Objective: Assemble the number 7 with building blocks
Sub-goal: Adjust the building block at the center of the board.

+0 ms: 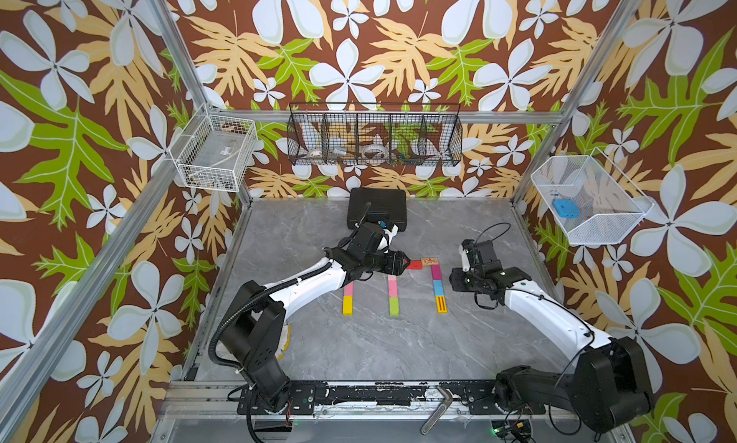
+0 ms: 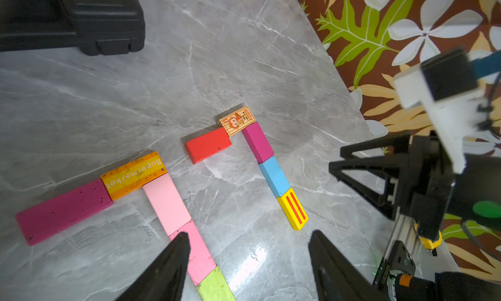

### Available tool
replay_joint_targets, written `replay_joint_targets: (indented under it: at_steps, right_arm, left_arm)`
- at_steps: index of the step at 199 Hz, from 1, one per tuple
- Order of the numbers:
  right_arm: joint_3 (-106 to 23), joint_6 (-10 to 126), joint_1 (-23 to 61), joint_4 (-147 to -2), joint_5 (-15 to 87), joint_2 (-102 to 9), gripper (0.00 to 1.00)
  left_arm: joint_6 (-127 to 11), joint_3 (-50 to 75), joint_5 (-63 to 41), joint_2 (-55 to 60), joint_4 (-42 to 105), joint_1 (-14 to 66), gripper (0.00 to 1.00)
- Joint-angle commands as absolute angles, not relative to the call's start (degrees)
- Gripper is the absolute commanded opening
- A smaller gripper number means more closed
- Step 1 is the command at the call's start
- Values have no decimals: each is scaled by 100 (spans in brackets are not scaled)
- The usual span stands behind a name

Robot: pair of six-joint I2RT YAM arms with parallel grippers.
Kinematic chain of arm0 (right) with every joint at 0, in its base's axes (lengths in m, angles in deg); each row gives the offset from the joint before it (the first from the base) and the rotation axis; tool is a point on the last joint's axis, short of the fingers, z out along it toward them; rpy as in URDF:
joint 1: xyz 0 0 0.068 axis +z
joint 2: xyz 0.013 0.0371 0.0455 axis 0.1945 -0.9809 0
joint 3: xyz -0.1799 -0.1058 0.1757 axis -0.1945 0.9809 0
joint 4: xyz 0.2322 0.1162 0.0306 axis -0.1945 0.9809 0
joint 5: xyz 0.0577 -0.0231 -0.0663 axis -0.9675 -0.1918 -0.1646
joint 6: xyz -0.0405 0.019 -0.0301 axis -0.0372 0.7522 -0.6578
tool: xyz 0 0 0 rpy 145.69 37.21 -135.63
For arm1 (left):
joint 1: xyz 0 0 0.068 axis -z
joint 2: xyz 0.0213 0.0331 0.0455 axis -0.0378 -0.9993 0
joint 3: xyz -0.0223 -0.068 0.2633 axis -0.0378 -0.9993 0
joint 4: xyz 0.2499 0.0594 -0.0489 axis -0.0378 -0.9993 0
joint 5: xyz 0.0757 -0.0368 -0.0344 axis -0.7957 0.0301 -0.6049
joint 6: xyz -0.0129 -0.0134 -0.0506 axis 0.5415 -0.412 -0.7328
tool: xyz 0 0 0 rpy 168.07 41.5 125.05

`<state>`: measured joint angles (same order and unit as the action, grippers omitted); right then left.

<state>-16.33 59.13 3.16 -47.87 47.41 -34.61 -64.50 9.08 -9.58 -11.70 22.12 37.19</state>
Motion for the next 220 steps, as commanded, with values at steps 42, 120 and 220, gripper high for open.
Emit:
replay_joint_targets:
  at_steps: [42,120,220]
  right_arm:
    - [-2722,5036,-29,-5323,4361,-5042,42]
    - [-3524,4458,-93,-5360,3917,-6159,38]
    - [-3155,4905,703,-5234,3142,-6007,29]
  left_arm:
    - [-6870,1730,-1654,-2259,1896,3900,33]
    - [-6931,2739,-2083,-3482,1511,3949,7]
    - [-6931,2827,-2241,-3447,1493,3932,5]
